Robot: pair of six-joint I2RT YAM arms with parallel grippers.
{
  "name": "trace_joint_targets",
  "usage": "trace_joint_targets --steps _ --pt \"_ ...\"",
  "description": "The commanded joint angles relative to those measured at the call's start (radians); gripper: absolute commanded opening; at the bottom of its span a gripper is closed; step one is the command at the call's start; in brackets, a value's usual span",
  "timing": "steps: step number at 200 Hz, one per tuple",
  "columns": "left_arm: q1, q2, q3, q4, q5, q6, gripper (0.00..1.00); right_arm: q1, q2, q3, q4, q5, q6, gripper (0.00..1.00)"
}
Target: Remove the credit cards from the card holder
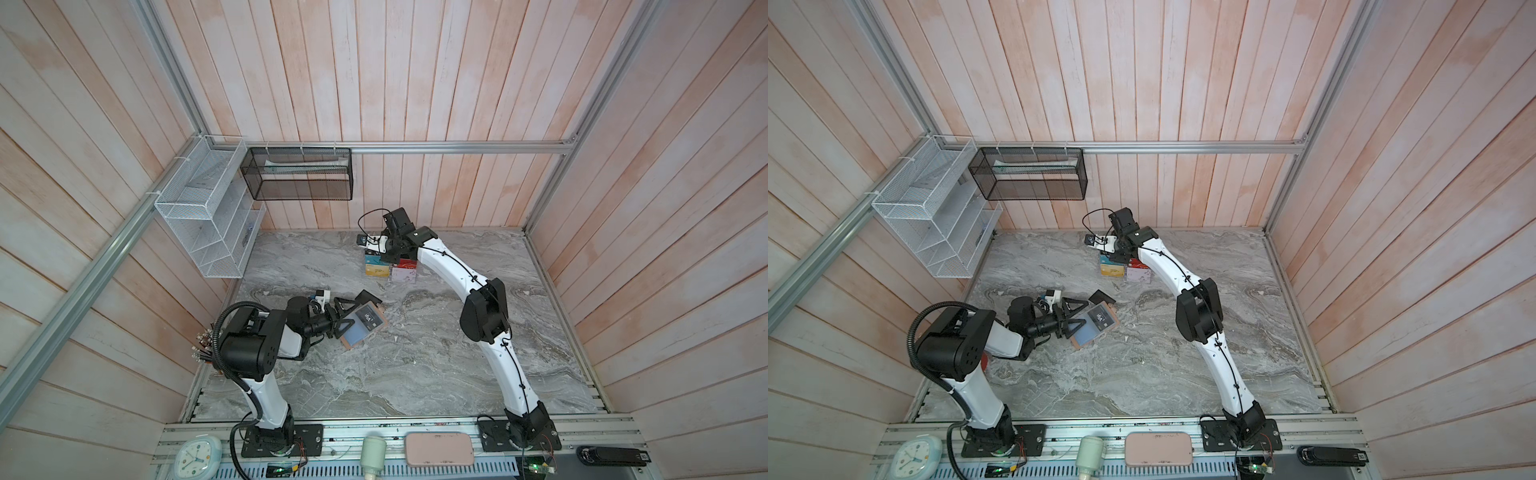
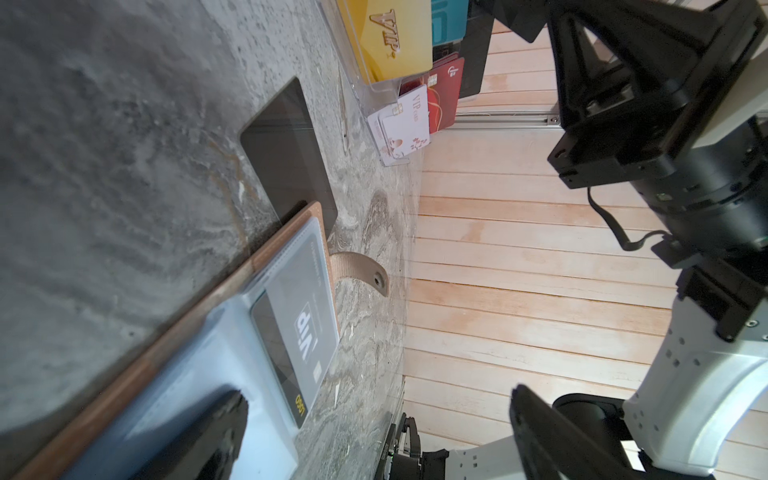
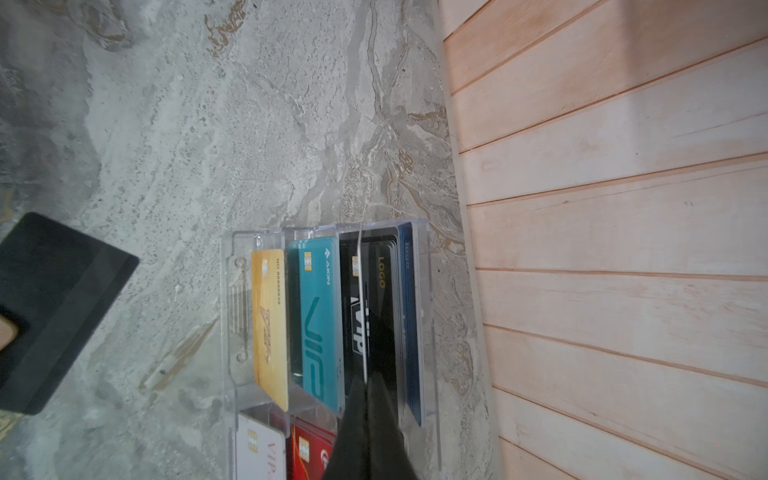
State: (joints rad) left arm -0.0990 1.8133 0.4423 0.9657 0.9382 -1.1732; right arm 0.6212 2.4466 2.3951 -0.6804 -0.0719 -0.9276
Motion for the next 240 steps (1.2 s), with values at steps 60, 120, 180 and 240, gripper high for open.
trace_joint_targets --steps 60,120,180,240 --pt "0.010 0.034 0.010 0.031 0.013 0.004 1.00 -0.015 0.053 0.029 0.011 0.012 0.024 0.00" --pt "0.012 0.040 0.011 0.032 0.013 0.006 1.00 -0.015 0.072 0.030 0.034 0.043 0.042 0.00" --pt "0.012 0.041 0.010 0.033 0.011 0.006 1.00 -0.011 0.069 0.032 0.065 0.049 0.055 0.13" --pt "0.012 0.041 0.008 0.032 0.011 0.007 1.00 -0.003 0.065 0.033 0.084 0.050 0.064 0.19"
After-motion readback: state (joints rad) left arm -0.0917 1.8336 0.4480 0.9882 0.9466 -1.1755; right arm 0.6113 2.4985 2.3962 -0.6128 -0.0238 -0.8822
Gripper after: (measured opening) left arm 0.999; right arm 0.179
